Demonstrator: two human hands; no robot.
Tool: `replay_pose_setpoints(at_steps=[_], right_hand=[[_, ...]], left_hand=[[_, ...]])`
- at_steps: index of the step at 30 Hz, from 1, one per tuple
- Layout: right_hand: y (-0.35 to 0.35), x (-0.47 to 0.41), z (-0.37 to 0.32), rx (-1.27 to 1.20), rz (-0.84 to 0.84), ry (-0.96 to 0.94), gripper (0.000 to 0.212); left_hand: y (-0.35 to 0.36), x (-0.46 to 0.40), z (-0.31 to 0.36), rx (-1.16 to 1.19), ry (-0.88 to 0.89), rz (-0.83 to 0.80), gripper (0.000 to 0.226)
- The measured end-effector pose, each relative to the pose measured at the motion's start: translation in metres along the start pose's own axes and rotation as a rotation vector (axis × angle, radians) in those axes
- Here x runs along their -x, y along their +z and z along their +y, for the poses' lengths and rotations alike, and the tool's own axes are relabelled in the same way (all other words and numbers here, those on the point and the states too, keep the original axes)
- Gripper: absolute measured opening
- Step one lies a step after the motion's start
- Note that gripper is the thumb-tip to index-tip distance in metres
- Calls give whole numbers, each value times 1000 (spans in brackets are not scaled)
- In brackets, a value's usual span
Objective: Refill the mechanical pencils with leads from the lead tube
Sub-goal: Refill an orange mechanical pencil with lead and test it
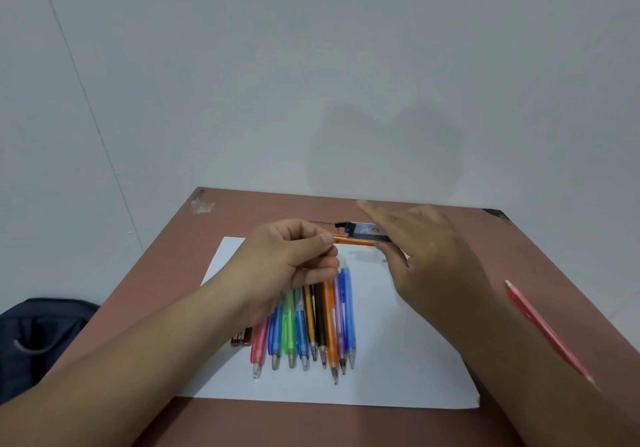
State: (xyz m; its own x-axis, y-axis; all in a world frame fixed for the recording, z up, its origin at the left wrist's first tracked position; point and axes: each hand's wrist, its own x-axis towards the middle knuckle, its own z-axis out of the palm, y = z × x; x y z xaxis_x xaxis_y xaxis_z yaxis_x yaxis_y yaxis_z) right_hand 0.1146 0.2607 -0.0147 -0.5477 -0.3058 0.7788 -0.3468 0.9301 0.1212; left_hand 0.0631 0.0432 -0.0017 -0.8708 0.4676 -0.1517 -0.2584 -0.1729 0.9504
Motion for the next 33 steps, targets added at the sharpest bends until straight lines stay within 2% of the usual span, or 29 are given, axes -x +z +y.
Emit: replay_pose_setpoints(at_steps=[8,13,33], right_hand=[[-3,-3,-5,-85,-42,114,44],[-1,-2,-9,-182,-103,225,64],[-10,-3,-8,-391,-219,474,61]], left_hand=[[2,3,0,-315,195,114,8],[2,4,-2,-467,320,152,7],[-8,1,6,-442,424,220,10]])
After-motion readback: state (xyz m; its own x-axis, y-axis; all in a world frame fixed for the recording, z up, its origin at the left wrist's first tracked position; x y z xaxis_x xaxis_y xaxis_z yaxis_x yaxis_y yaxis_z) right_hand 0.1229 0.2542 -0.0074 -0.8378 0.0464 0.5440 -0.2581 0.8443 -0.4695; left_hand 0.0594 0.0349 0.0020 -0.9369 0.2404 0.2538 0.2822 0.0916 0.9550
